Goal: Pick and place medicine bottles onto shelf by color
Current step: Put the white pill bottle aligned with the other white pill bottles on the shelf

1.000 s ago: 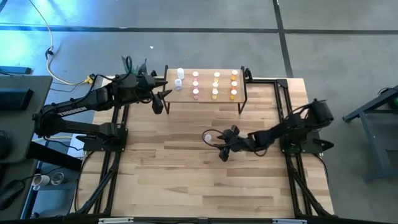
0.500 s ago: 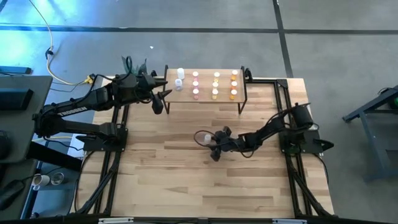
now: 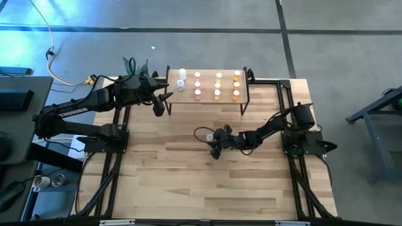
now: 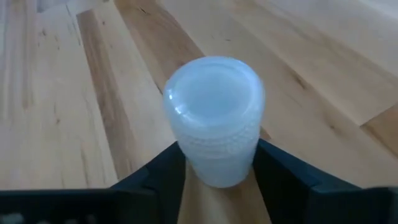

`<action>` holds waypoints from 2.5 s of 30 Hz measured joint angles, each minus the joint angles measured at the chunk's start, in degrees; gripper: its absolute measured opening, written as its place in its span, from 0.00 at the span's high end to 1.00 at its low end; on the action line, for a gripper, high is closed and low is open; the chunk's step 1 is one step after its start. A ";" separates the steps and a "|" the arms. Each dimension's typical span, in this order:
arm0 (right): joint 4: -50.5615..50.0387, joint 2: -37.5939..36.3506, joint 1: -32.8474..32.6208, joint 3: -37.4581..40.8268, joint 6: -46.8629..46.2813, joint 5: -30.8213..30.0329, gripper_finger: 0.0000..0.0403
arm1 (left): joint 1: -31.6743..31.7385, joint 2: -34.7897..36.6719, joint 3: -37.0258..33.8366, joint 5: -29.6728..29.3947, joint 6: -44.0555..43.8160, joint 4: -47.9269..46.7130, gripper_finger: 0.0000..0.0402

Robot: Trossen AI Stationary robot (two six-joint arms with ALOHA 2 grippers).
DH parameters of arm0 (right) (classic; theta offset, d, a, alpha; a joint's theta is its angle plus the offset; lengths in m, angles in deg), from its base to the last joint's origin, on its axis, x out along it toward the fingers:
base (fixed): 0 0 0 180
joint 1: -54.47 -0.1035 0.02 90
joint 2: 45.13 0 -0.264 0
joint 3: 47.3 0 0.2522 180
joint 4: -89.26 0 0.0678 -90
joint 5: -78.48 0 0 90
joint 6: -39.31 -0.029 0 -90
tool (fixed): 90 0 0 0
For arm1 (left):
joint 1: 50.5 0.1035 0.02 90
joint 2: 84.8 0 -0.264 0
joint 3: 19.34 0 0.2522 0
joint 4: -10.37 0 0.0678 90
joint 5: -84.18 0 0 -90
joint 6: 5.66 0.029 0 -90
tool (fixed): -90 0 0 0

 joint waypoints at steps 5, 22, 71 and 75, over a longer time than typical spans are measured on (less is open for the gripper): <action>1.36 -0.05 -0.04 0.00 -0.78 3.18 0.72 | 0.00 0.00 0.00 0.88 -0.01 -1.08 0.53; -18.13 -1.36 1.35 -17.48 -7.78 20.42 0.71 | -1.39 0.00 0.00 19.15 -3.11 -9.15 0.53; -48.74 -1.38 5.18 -45.57 11.61 35.36 0.70 | -22.64 -15.67 -0.02 16.44 -12.23 -1.64 0.53; -48.74 -1.38 5.18 -45.57 11.59 35.36 0.70 | -22.64 -16.33 -0.02 16.44 -13.03 -1.62 0.53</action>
